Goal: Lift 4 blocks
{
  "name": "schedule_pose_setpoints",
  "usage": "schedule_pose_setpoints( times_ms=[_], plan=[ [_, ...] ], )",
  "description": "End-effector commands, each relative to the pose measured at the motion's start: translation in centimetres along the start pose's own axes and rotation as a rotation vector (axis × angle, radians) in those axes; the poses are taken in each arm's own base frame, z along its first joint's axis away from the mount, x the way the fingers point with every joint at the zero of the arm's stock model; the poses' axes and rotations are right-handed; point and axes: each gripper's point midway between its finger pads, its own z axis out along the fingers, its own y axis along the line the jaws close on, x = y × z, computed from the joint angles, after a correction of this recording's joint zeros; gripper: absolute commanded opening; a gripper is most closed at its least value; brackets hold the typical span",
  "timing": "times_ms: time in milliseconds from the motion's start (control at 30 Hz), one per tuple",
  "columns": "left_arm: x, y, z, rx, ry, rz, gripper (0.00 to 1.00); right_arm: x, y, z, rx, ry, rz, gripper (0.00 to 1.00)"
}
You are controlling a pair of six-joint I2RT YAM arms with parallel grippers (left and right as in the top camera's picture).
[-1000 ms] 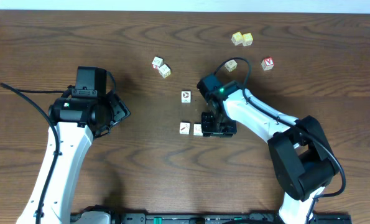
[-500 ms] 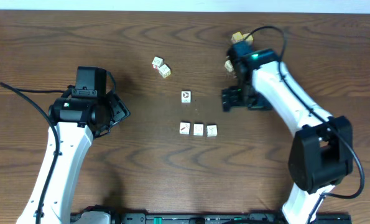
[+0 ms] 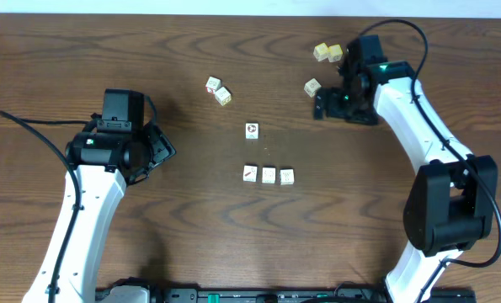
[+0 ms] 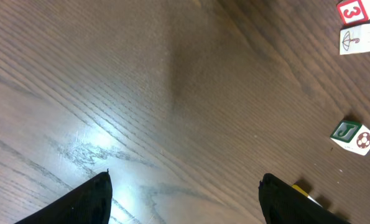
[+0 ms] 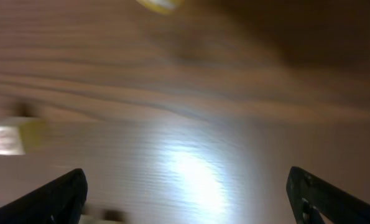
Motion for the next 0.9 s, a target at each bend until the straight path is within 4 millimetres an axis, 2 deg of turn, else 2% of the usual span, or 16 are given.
schedule_pose_setpoints(
  times_ms=[0, 200, 333, 400, 467, 667, 800, 867],
  plan=[
    [-0.1, 0.5, 0.7, -0.032, 0.005, 0.006, 0.76, 1.3, 7.5, -0.4, -0.227, 0.018, -0.079, 0.99],
    [-0.1, 0.5, 1.0, -0.036, 0.012, 0.006, 0.76, 3.3, 11.3, 0.9, -0.117, 0.014, -0.119, 0.99],
    [0.0, 0.5, 1.0, -0.038, 0.015, 0.006, 0.76, 1.8, 12.0, 1.8, 0.023, -0.131, -0.081, 0.99],
    [0.2, 0.7, 1.0, -0.044, 0.022, 0.007, 0.76, 1.3, 14.1, 2.0, 0.024, -0.208, -0.074, 0.99],
    [0.2, 0.7, 1.0, -0.046, 0.025, 0.008, 0.76, 1.4, 14.9, 2.6, 0.025, -0.225, -0.063, 0.99],
    [0.3, 0.8, 1.0, -0.05, 0.029, 0.008, 0.76, 3.7, 17.4, 6.2, 0.025, -0.205, -0.044, 0.99],
    [0.4, 0.9, 1.0, -0.052, 0.032, 0.008, 0.76, 4.5, 17.4, 7.5, 0.077, -0.214, -0.066, 0.98],
    [0.4, 0.9, 1.0, -0.054, 0.034, 0.008, 0.76, 4.3, 17.0, 7.7, 0.104, -0.23, -0.056, 0.9]
  ],
)
